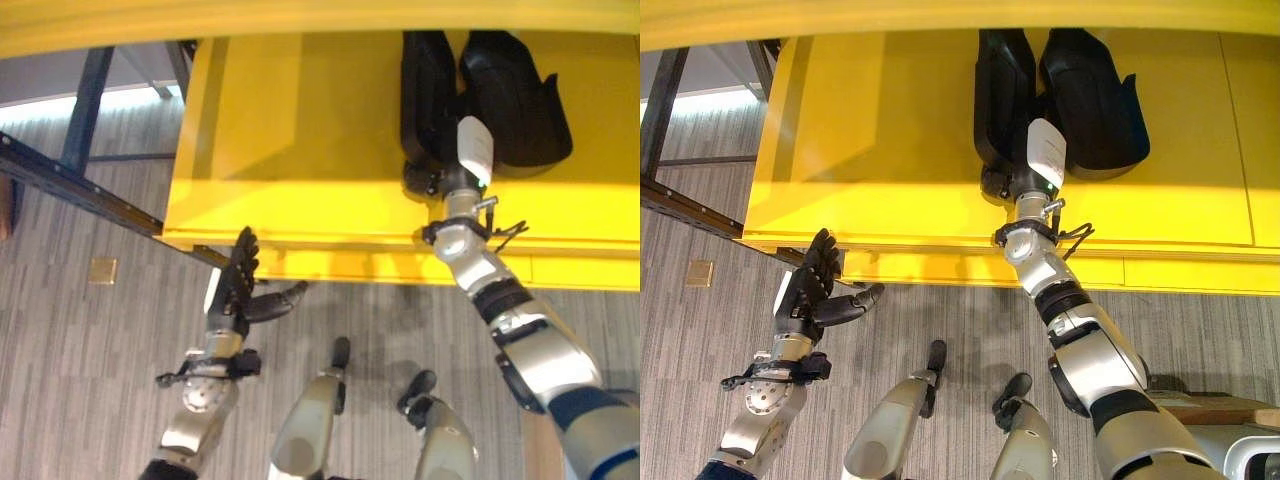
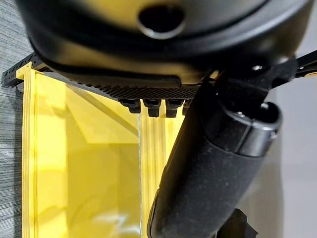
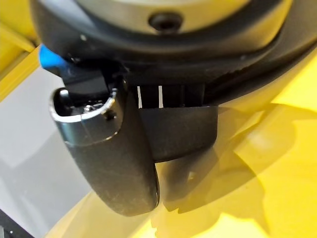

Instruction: Move parts from the plastic box to the shelf.

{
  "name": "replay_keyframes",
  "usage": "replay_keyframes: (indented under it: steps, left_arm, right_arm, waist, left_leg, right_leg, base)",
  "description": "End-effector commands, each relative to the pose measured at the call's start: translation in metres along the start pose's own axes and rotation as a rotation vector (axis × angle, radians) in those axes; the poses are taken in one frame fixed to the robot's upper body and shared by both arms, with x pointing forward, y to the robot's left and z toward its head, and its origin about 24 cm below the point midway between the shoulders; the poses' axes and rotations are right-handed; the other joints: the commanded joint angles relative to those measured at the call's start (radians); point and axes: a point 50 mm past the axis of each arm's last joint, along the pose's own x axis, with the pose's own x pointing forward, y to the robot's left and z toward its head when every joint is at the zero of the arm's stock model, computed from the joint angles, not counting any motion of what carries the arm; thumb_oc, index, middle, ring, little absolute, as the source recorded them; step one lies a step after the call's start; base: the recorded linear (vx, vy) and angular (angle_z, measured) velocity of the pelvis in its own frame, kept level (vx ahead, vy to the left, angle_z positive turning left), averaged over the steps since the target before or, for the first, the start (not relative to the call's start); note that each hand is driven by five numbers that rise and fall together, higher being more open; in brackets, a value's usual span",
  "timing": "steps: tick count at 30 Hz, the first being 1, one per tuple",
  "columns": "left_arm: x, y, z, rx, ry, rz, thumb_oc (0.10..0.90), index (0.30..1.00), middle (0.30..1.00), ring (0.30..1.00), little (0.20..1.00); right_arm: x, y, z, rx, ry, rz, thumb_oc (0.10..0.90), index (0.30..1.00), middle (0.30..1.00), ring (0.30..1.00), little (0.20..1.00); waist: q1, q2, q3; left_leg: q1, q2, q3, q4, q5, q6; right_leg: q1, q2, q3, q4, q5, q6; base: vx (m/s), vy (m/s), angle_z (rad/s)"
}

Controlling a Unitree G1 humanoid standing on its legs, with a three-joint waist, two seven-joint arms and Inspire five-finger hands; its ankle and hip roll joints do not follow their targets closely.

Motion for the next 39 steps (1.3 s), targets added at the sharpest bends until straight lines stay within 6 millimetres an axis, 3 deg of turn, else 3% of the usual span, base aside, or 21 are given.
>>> replay_keyframes:
  steps: [1,25,39]
  left_arm:
    - [0.007,-0.005,0.043,0.012,-0.218,-0.057,0.900,1.000,1.000,1.000,1.000]
    - [0.010,-0.007,0.045,0.015,-0.228,-0.054,0.900,1.000,1.000,1.000,1.000]
    - [0.010,-0.006,0.047,0.016,-0.239,-0.037,0.900,1.000,1.000,1.000,1.000]
  right_arm:
    - [0.009,-0.018,-0.019,0.020,0.114,-0.077,0.400,0.300,0.300,0.300,0.300]
    - [0.014,-0.032,-0.028,0.077,0.177,-0.149,0.400,0.300,0.300,0.300,0.300]
    - [0.018,-0.038,-0.022,0.080,0.151,-0.175,0.400,0.300,0.300,0.300,0.300]
  waist:
    - [0.006,0.006,0.002]
    - [-0.010,0.024,0.012]
    - [-0.023,0.024,0.014]
  left_leg:
    - [0.065,0.042,0.079,0.000,-0.067,0.002]
    - [0.068,0.032,0.089,-0.002,-0.077,0.006]
    - [0.073,0.027,0.096,-0.002,-0.084,0.009]
  right_leg:
    - [-0.042,-0.075,0.063,-0.051,0.192,0.104]
    - [-0.059,-0.081,0.086,-0.039,0.198,0.111]
    - [-0.068,-0.085,0.101,-0.029,0.209,0.115]
  base:
    - [0.00,0.000,0.00]
    - [0.00,0.002,-0.01]
    - [0.00,0.000,0.00]
